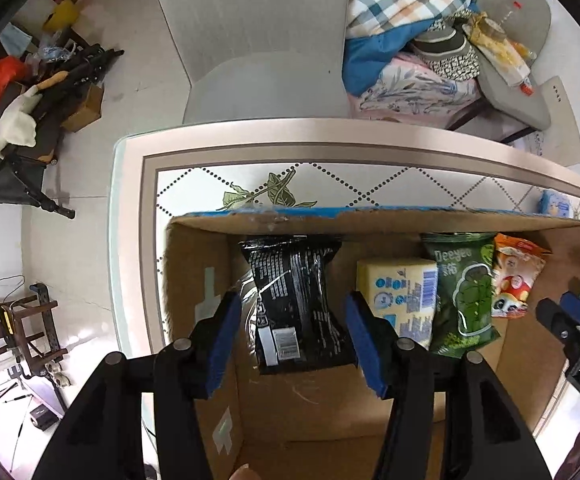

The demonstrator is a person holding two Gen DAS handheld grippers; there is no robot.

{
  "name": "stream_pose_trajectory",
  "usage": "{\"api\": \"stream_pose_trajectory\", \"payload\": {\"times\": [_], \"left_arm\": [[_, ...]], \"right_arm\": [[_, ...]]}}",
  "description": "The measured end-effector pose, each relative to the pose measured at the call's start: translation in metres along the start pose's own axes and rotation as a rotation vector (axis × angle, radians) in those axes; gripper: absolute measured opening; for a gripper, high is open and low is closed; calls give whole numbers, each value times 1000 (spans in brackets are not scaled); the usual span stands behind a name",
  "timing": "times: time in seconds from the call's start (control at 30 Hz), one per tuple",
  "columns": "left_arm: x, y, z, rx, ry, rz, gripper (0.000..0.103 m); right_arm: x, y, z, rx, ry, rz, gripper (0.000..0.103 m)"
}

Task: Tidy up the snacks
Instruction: 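Place the black bag in the box with the left tool while the right tool places the orange bag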

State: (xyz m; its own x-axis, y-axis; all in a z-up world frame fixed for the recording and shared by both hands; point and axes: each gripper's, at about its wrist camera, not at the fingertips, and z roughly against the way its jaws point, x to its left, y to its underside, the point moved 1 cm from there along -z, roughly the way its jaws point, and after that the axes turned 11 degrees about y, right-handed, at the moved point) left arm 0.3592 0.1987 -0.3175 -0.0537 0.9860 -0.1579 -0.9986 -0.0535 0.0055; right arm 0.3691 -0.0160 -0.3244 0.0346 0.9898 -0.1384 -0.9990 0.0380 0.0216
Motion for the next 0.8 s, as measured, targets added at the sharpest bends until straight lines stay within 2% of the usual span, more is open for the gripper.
{"api": "stream_pose_trajectory", "payload": {"times": [0.1,0.2,0.3,0.37,0.4,0.57,0.67,0.8], "left_arm": [[-1,12,12,-25,21,1,52],[-2,30,24,-52,41,6,61],[-6,46,33,-75,40,-2,62],[-7,58,37,-80,39,0,82],[-9,62,39,-87,42,-2,96],[-13,89,50,-131,55,19,102],[-14,103,56,-151,71,43,102],[-21,123,65,-185,63,41,102]], "right_arm": [[3,11,4,4,0,18,57],[4,24,8,5,-5,26,62],[6,39,12,3,-10,40,62],[8,50,15,-2,-8,51,62],[9,55,17,-6,-13,53,62],[10,80,26,-19,-34,68,68],[8,94,34,-41,-30,76,69],[4,112,48,-77,-28,90,76]]}}
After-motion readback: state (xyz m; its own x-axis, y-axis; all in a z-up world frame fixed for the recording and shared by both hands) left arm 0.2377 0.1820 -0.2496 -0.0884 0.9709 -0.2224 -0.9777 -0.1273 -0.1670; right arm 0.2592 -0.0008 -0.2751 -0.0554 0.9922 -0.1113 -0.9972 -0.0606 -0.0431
